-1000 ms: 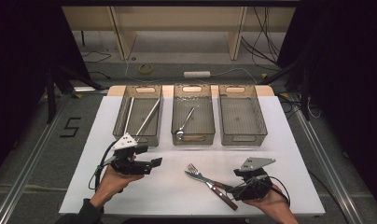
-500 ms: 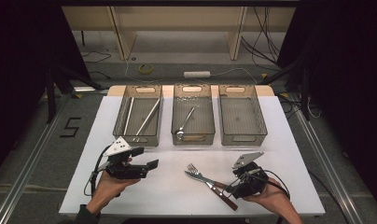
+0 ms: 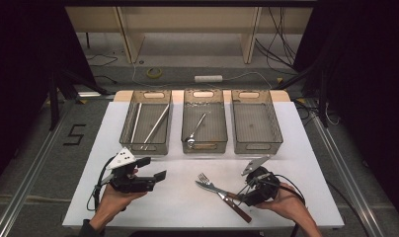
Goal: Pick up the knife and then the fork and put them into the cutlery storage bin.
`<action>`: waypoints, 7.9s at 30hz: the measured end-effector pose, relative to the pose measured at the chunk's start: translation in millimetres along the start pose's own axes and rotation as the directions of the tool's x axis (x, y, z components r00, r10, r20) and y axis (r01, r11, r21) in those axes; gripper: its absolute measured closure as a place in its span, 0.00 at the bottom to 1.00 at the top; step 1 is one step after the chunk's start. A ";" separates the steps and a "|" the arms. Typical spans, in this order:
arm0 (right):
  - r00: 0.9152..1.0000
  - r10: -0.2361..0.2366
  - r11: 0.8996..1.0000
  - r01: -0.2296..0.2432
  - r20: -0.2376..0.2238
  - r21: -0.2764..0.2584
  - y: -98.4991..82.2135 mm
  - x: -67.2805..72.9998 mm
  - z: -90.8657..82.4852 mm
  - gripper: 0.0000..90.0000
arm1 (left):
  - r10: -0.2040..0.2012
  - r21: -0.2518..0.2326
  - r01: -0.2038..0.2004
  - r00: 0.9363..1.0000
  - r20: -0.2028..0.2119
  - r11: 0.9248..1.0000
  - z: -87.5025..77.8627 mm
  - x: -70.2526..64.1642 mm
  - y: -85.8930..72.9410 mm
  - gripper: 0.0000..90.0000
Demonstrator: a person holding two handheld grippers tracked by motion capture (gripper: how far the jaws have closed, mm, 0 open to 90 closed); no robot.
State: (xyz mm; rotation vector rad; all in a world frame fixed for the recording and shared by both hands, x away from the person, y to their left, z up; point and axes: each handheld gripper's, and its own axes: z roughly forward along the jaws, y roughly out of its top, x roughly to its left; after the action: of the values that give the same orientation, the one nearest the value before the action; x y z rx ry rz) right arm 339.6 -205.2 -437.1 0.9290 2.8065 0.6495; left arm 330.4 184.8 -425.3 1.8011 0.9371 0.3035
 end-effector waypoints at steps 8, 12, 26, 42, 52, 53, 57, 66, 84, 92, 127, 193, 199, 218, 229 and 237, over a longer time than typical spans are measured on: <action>1.000 -0.030 0.997 0.030 -0.011 0.066 2.4 0.2 1.7 0.49 | -0.010 -0.003 0.010 1.000 -0.006 1.000 -3.2 -3.0 -2.1 0.22; 1.000 -0.031 0.995 0.031 -0.004 0.095 5.4 -0.8 3.0 0.53 | 0.001 -0.005 -0.001 1.000 -0.003 1.000 -5.5 -6.3 -2.9 0.22; 0.998 -0.052 0.984 0.058 -0.038 0.170 23.5 7.7 18.5 0.65 | 0.008 -0.024 -0.008 1.000 -0.012 1.000 -12.8 -9.7 -5.6 0.22; 0.995 -0.093 0.967 0.100 -0.039 0.236 30.3 12.2 33.0 0.78 | 0.012 -0.028 -0.012 1.000 -0.011 1.000 -17.6 -10.5 -7.4 0.22; 0.992 -0.122 0.961 0.125 -0.029 0.245 30.6 14.6 35.6 0.81 | 0.015 -0.028 -0.015 1.000 -0.019 0.999 -17.9 -10.9 -8.1 0.22; 0.992 -0.124 0.961 0.128 -0.029 0.247 30.7 14.8 35.5 0.81 | 0.014 -0.027 -0.015 1.000 -0.018 1.000 -18.1 -10.8 -8.1 0.22; 0.992 -0.127 0.960 0.128 -0.021 0.249 31.0 16.2 35.7 0.81 | 0.015 -0.028 -0.015 1.000 -0.020 0.999 -17.9 -10.9 -8.2 0.22; 0.985 -0.171 0.952 0.169 -0.018 0.255 31.9 19.1 36.1 0.84 | 0.014 -0.027 -0.015 1.000 -0.015 1.000 -17.7 -10.8 -8.3 0.22; 0.987 -0.163 0.972 0.161 -0.005 0.173 32.5 10.3 8.1 0.86 | -0.005 -0.039 0.004 1.000 -0.017 0.999 -18.5 -8.4 -8.0 0.22; 0.994 -0.106 0.991 0.104 0.025 0.084 37.2 -7.8 -14.0 0.86 | -0.026 -0.056 0.026 1.000 -0.008 0.998 -20.1 -5.8 -7.6 0.22; 0.993 0.036 0.993 -0.023 0.112 -0.113 84.6 -76.5 -44.3 0.86 | -0.035 -0.098 0.032 0.999 -0.028 0.995 -23.6 1.6 -7.3 0.21; 0.908 0.372 0.922 -0.337 0.193 -0.190 111.2 -159.1 -17.5 0.86 | -0.054 -0.125 0.048 0.997 -0.046 0.991 -25.9 3.1 -7.5 0.20; 0.897 0.396 0.914 -0.365 0.194 -0.179 108.4 -160.9 -12.0 0.86 | -0.055 -0.126 0.048 0.997 -0.046 0.991 -26.2 3.2 -7.4 0.20; 0.858 0.469 0.882 -0.442 0.209 -0.165 104.7 -164.9 -0.6 0.86 | -0.050 -0.120 0.044 0.998 -0.048 0.992 -25.9 2.6 -7.6 0.20; 0.841 0.507 0.860 -0.476 0.190 -0.187 105.9 -166.6 -0.2 0.70 | -0.049 -0.122 0.043 0.998 -0.049 0.992 -26.3 2.7 -7.6 0.20; 0.884 0.441 0.888 -0.405 0.157 -0.217 105.5 -152.2 -17.8 0.53 | -0.053 -0.126 0.046 0.997 -0.049 0.991 -26.6 3.1 -7.6 0.20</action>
State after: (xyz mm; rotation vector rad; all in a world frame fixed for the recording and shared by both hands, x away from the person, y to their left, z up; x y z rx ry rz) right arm 515.2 -225.8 -379.3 1.4975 2.3319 0.7887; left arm 313.2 206.3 -421.2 1.6596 0.9768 0.3716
